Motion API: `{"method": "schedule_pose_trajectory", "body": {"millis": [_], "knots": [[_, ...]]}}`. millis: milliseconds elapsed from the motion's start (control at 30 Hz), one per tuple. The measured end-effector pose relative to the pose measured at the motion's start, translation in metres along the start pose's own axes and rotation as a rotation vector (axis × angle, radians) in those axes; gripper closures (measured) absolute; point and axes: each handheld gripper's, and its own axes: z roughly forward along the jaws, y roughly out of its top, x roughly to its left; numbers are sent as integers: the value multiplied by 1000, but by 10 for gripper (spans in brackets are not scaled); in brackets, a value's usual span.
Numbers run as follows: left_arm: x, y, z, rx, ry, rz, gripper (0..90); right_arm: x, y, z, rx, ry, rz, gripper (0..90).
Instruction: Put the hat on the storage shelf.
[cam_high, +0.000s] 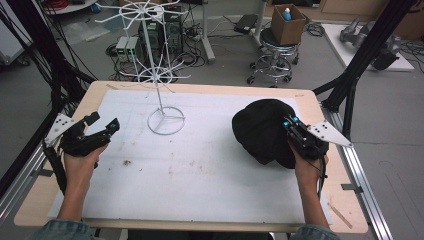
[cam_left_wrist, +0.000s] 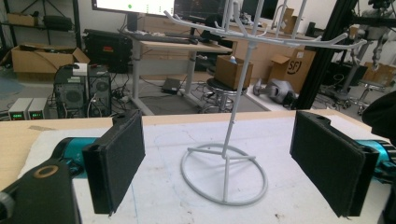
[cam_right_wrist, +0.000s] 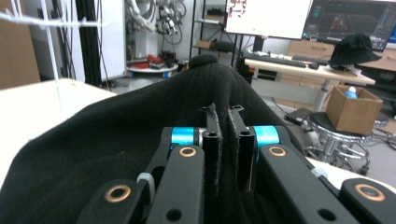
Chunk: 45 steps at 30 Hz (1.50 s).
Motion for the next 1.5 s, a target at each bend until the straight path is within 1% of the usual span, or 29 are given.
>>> {"method": "schedule_pose_trajectory", "body": {"millis": [33, 167, 267, 300, 333, 433, 633, 667, 700, 833, 900, 1033, 1133, 1233, 1333, 1367, 1500], "knots": [[0, 0, 0, -3, 0, -3, 180, 0, 2, 1, -5, -4, -7, 864], [0, 0, -1, -4, -2, -4, 180, 1, 12, 5, -29, -30, 10, 863], [1, 0, -1, -2, 0, -4, 180, 0, 22, 7, -57, -33, 22, 864], [1, 0, -1, -2, 0, -4, 180, 0, 22, 7, -57, -33, 22, 864], [1, 0, -1, -6, 0, -6, 180, -2, 29, 8, -77, -37, 22, 863], [3, 0, -1, -8, 6, -11, 180, -3, 37, 10, -96, -40, 18, 863], [6, 0, -3, -8, 17, -15, 179, -1, 57, 18, -116, -50, 8, 863], [6, 0, -3, -8, 17, -15, 179, -1, 57, 18, -116, -50, 8, 863], [7, 1, -3, -7, 18, -15, 179, 0, 64, 21, -128, -48, 5, 863], [7, 0, -3, -7, 19, -14, 179, 2, 82, 29, -143, -40, -9, 863], [7, 0, -3, -7, 20, -13, 179, 3, 91, 32, -163, -40, -18, 863], [8, 0, -3, -5, 22, -17, 179, 4, 109, 40, -204, -12, -9, 863], [8, 0, -3, -6, 22, -18, 179, 0, 122, 47, -252, 30, -2, 863], [8, 0, -3, -5, 23, -18, 180, -4, 134, 55, -293, 56, 9, 863], [10, 0, -4, -6, 24, -18, 179, -7, 146, 63, -321, 83, 14, 863], [9, 0, -4, -9, 26, -24, 179, -8, 150, 65, -327, 92, 16, 863], [9, 0, -5, -10, 26, -23, 180, -13, 164, 74, -350, 125, 20, 863]]}}
